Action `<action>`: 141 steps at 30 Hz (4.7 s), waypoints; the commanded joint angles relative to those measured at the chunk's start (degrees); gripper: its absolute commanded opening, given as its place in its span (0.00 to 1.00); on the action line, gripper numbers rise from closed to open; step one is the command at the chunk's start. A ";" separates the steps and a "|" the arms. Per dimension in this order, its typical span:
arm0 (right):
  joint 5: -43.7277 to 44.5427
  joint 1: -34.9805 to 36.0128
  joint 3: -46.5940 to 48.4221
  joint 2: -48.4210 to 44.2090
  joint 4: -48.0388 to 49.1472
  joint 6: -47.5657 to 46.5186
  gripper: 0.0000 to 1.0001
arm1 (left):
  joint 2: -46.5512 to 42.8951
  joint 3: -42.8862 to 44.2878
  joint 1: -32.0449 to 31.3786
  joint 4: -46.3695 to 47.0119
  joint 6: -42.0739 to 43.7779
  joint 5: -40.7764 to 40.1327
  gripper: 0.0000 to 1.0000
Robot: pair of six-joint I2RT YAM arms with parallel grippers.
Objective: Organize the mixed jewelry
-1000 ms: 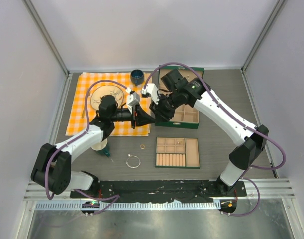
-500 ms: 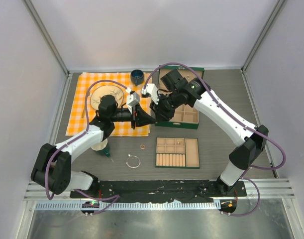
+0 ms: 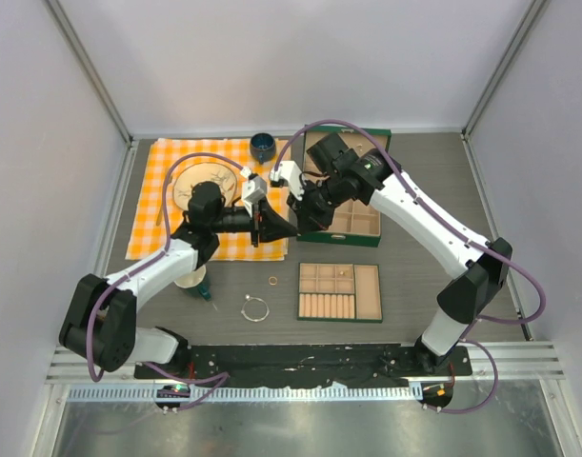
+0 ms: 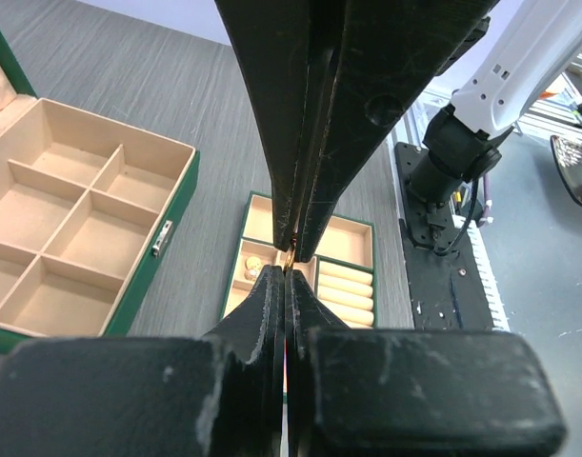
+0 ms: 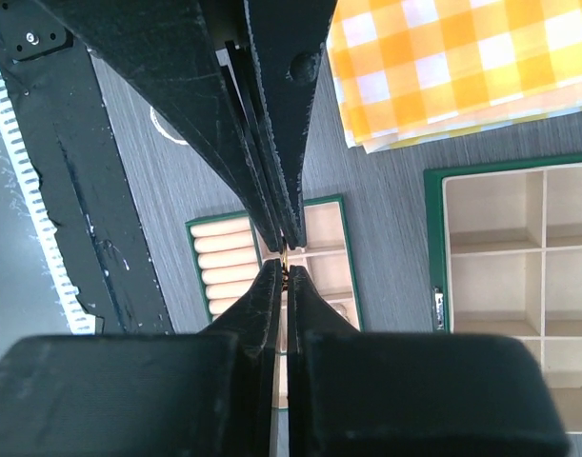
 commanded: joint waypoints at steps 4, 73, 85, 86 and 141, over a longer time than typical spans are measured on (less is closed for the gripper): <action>-0.33 0.23 0.25 -0.50 1.37 1.19 0.01 | -1.38 -0.09 -0.41 3.66 -1.72 -1.91 0.31; 15.05 -17.69 -51.79 -22.21 32.92 41.09 0.01 | -2.00 10.45 9.36 -32.43 22.14 -22.06 0.73; 8.38 -24.11 -43.18 -23.62 27.21 36.09 0.01 | 5.20 11.69 -10.77 -41.61 35.36 -29.69 0.72; 8.38 -24.38 -43.00 -23.97 27.12 35.91 0.01 | 7.13 11.52 -11.39 -40.30 35.63 -30.48 0.71; 3.28 -30.97 -44.14 -26.44 25.98 35.03 0.01 | 32.63 23.12 -19.75 -37.48 40.03 -35.68 0.13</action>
